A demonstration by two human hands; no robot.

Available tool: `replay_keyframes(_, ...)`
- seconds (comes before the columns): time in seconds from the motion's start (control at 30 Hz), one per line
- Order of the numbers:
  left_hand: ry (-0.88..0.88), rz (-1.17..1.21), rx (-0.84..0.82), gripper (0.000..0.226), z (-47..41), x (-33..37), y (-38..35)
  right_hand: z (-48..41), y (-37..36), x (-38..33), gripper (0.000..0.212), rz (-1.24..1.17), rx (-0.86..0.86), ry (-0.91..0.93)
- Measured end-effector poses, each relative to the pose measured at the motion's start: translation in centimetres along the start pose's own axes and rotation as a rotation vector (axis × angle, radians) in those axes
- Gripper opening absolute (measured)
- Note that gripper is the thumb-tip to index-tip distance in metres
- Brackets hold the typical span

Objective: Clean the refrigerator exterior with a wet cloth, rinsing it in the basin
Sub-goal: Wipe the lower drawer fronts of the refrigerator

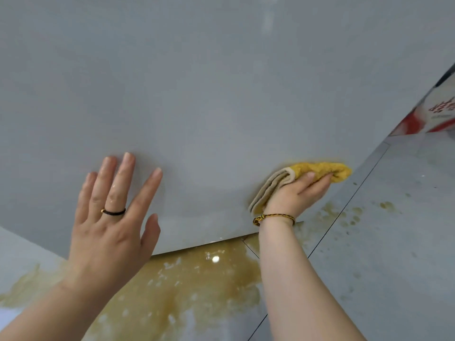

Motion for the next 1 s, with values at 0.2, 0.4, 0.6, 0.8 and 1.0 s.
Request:
replay_keyframes(0.2,-0.108,-0.023,-0.018,0.058,-1.0,2.9,-1.7,-0.3,0.3,7.3,0.062,-0.118,0.043,-0.459)
replay_keyframes(0.4,-0.085,-0.021,-0.089,0.067,-0.7,3.1,-3.2,-1.2,0.8,7.8,0.052,-0.077,-0.005,-0.492)
replay_keyframes(0.6,-0.064,-0.017,-0.162,0.063,0.0,3.0,-3.6,-9.7,2.3,4.8,0.049,0.008,-0.035,0.01)
replay_keyframes(0.8,-0.057,-0.006,-0.182,0.063,0.1,2.9,-3.6,-11.4,2.5,16.6,0.109,-0.289,-0.044,-0.662)
replay_keyframes(1.0,-0.064,-0.004,-0.233,0.062,0.3,2.3,-4.2,-6.4,2.6,13.9,0.099,-0.25,-0.05,-0.731)
Point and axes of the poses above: each hand's wrist, its own z-axis away from the middle knuckle, its own y-axis out of the back of the hand, x = y × z, the point moved 3 cm from there along -z, towards the middle knuckle, and after that the axes turned 6 degrees about -z, right-handed, at the moved point
